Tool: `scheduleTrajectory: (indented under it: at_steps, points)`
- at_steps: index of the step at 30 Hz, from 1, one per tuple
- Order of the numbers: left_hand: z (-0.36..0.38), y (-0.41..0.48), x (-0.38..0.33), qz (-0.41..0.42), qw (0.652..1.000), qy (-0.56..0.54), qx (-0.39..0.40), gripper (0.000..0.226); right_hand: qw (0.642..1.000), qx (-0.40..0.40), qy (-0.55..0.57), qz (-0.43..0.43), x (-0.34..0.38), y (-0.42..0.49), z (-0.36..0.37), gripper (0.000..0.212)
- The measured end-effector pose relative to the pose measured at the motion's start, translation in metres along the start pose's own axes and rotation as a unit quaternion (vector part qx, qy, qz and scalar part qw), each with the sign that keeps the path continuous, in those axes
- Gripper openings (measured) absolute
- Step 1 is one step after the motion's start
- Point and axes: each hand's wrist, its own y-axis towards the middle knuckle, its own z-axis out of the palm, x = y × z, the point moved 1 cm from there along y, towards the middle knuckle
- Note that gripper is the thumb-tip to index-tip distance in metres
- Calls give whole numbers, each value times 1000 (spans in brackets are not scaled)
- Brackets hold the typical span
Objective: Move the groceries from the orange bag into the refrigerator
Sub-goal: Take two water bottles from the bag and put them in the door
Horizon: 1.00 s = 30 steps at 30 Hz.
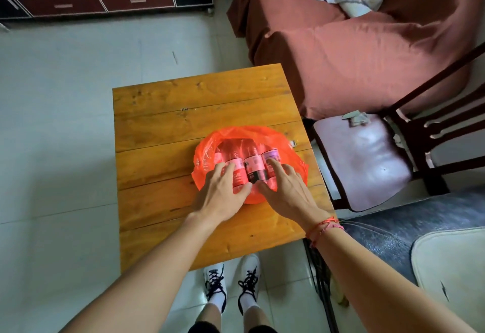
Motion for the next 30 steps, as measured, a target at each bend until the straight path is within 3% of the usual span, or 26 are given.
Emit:
scheduleTrajectory:
  at_steps: [5, 11, 16, 21, 27, 30]
  points:
    - [23, 28, 0, -40, 999, -28, 8, 50, 998, 17, 51, 19, -10, 33, 16, 66]
    - [58, 68, 15, -169, 980, -107, 15, 25, 989, 62, 117, 64, -24, 72, 41, 58]
    - [82, 89, 32, -277, 937, -213, 5, 34, 977, 97, 156, 105, -33, 97, 63, 63]
    - [103, 105, 54, -338, 907, -251, 4, 40, 958, 120, 211, 150, -41, 114, 76, 74]
    - [113, 118, 61, -369, 897, -243, -13, 48, 955, 119, 216, 163, -53, 132, 91, 37]
    - [114, 121, 59, -374, 900, -226, -11, 50, 955, 111, 212, 173, -57, 143, 101, 37]
